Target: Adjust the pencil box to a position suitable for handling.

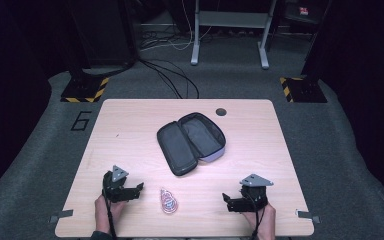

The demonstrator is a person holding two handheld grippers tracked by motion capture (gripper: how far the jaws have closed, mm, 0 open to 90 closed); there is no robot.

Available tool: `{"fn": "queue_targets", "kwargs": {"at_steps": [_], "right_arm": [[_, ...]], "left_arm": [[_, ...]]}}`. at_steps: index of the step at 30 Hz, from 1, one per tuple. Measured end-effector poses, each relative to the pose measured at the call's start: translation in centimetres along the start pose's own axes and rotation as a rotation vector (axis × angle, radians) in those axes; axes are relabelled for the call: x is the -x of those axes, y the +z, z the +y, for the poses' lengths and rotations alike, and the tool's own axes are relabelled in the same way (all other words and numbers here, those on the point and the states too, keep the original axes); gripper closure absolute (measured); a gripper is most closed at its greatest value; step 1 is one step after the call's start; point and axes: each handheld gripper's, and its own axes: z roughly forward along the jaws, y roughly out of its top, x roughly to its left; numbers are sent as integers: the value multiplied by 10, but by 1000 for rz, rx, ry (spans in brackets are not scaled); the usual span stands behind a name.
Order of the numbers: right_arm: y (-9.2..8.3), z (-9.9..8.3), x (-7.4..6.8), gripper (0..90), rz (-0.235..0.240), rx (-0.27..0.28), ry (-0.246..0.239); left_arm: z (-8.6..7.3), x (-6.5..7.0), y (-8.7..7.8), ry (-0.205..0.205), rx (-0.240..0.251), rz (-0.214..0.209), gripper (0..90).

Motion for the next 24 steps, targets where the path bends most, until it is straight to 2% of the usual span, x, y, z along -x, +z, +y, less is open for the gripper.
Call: {"fn": "queue_targets", "kwargs": {"at_steps": [1,2,3,4,5,6,8,9,10,15,18,21,24], "right_arm": [[0,0,0,22,0,0,0],[4,3,-9,21,27,1,-9],[4,3,-9,21,27,1,-9],[8,6,-18,21,42,5,-24],[8,6,-18,21,42,5,-24],[12,8,-27,22,63,-1,-49],[15,11,-36,24,83,-11,-66],[15,11,-36,24,83,-11,-66],[19,13,-43,25,100,-13,-84],[25,17,-56,28,128,-18,-105],[35,21,-70,33,164,-25,-128],[40,22,-76,33,182,-36,-157],[51,25,-92,35,213,-46,-179]], "left_arm": [[0,0,0,0,0,0,148],[0,0,0,0,0,0,148],[0,0,0,0,0,0,148],[0,0,0,0,0,0,148],[0,0,0,0,0,0,148],[0,0,0,0,0,0,148],[0,0,0,0,0,-1,149],[0,0,0,0,0,-1,149],[0,0,0,0,0,0,149],[0,0,0,-1,0,0,149],[0,0,0,-1,1,0,150],[0,0,0,0,0,-1,150],[0,0,0,0,1,0,151]]}}
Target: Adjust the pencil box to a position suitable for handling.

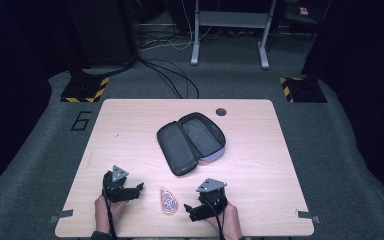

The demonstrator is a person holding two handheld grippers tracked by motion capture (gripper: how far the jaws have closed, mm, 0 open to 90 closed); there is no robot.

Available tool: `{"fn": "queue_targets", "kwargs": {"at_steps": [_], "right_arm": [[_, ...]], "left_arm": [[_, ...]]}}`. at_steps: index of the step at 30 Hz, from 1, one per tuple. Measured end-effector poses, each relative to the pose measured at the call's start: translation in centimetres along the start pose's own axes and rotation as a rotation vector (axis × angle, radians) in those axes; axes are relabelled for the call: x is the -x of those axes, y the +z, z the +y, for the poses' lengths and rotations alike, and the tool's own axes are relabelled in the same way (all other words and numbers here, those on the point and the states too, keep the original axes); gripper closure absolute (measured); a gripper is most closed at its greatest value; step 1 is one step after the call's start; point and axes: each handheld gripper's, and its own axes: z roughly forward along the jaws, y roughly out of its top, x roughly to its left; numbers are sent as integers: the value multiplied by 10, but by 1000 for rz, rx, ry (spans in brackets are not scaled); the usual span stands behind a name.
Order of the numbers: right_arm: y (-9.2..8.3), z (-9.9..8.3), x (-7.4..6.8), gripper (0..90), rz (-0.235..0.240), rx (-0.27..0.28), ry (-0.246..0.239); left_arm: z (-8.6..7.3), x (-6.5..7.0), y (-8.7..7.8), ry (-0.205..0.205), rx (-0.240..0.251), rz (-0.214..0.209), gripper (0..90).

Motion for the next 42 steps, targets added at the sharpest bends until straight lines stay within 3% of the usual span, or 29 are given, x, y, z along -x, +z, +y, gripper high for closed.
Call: {"fn": "queue_targets", "kwargs": {"at_steps": [4,10,13,18,23,25,31,32,41,42], "right_arm": [[11,7,-11,35,30,-10,-32],[29,16,-29,30,80,-23,-38],[39,19,-38,32,90,-17,-72],[48,21,-47,81,76,-24,-69],[54,22,-49,148,61,-12,-92],[55,22,-51,188,56,-33,-85],[58,21,-52,320,43,-34,-104],[56,22,-50,381,49,-35,-106],[52,20,-44,391,92,-36,-99],[51,20,-42,391,87,-12,-102]], "left_arm": [[0,0,0,-2,1,-1,151],[0,0,0,-2,2,-1,151],[0,0,0,-2,2,-1,151],[0,0,0,0,1,0,151],[0,0,0,-2,1,-1,151],[0,0,0,-2,1,-2,152],[0,0,0,0,0,-1,152],[0,0,0,0,2,-1,152],[0,0,0,1,0,-2,152],[0,0,0,0,0,-2,153]]}}
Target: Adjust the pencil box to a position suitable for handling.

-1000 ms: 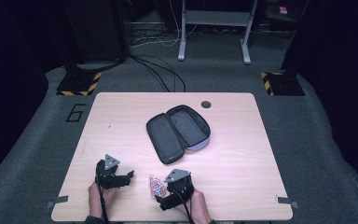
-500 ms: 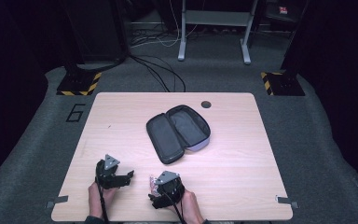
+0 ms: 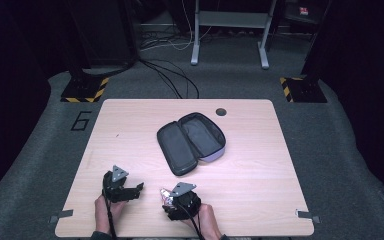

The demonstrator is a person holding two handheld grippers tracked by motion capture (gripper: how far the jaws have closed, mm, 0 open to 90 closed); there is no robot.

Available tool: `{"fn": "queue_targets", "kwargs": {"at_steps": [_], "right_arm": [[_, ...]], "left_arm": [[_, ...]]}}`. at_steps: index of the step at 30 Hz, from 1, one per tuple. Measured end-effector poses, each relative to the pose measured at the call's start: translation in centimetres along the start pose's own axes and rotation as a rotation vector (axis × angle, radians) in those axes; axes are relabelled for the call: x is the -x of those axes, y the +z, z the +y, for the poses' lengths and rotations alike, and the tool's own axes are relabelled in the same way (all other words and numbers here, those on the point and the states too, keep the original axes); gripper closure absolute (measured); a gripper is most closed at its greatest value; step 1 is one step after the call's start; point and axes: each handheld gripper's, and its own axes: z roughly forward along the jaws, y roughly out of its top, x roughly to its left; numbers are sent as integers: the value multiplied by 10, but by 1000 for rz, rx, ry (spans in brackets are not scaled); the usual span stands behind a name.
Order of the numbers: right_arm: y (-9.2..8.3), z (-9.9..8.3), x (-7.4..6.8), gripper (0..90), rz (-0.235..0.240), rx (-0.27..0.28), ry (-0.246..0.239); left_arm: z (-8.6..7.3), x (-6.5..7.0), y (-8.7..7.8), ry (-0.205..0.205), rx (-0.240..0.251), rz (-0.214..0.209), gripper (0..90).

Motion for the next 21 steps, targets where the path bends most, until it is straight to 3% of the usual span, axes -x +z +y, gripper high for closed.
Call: {"fn": "queue_targets", "kwargs": {"at_steps": [7,21], "right_arm": [[-18,0,9,391,2,18,18],[-55,-21,40,390,-100,51,71]], "left_arm": [[0,0,0,0,0,0,153],[0,0,0,0,1,1,152]]}}
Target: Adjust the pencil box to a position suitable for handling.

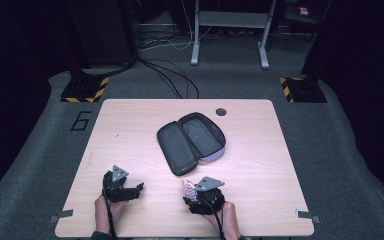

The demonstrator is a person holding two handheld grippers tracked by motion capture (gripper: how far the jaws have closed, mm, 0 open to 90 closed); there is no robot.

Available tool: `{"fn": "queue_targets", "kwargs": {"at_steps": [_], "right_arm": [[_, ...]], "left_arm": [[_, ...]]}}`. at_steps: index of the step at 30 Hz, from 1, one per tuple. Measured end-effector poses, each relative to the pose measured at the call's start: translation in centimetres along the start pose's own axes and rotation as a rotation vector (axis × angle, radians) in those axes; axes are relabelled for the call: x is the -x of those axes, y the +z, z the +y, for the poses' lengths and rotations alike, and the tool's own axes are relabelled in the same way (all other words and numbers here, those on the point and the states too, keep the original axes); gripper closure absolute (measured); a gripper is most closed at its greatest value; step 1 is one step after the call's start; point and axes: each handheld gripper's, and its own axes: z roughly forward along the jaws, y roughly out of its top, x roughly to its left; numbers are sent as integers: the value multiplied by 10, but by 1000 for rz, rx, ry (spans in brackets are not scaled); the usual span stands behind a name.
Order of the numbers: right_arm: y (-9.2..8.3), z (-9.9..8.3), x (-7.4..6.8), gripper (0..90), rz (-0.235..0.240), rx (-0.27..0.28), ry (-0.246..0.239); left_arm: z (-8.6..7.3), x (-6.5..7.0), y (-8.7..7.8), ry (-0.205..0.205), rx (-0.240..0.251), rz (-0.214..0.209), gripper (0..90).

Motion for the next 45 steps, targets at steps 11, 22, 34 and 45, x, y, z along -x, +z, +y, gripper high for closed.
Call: {"fn": "queue_targets", "kwargs": {"at_steps": [11,22,34,45], "right_arm": [[-28,-19,30,390,-87,10,84],[-51,-43,70,390,-186,-4,139],[-71,-72,126,389,-285,-35,233],[-76,-87,147,389,-285,-48,279]], "left_arm": [[0,0,0,1,-1,0,152],[0,0,0,-1,0,-2,152],[0,-1,0,1,-8,-7,152],[1,-1,-1,2,-12,-6,152]]}}
